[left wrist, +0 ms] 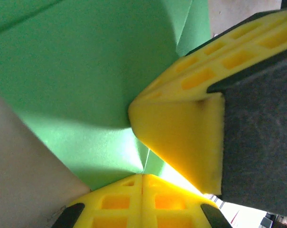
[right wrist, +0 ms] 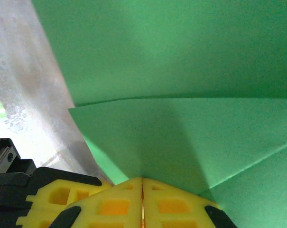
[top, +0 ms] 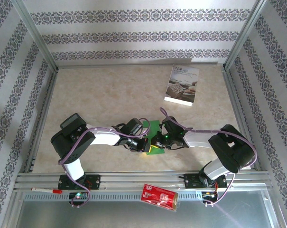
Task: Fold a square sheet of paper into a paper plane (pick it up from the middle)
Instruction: Fold the triangle a second time at the center of the table.
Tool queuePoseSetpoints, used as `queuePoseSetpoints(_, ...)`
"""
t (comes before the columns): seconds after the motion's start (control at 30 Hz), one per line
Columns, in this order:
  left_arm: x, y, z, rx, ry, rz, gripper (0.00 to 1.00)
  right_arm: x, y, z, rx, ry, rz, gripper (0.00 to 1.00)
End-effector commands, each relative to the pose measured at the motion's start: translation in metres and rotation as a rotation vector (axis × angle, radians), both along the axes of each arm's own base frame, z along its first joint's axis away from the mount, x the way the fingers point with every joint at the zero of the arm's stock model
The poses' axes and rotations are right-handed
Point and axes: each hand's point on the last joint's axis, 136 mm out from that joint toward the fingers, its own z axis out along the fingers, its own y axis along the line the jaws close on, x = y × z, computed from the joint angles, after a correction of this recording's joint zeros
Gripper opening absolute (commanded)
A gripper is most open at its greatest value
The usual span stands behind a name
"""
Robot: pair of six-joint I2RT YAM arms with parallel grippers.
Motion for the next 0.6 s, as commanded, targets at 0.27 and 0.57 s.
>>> queuePoseSetpoints(0.27,-0.049,0.077,-0.075,0.376,0.162,0.003,0.0,0.018,-0.044,-0.024,-0.094,0.022,-0.069,0.08)
queuePoseSetpoints(0.57,-0.05,0.078,-0.075,0.378,0.166,0.009,0.0,0.027,-0.072,-0.033,-0.155,0.034,-0.091,0.08)
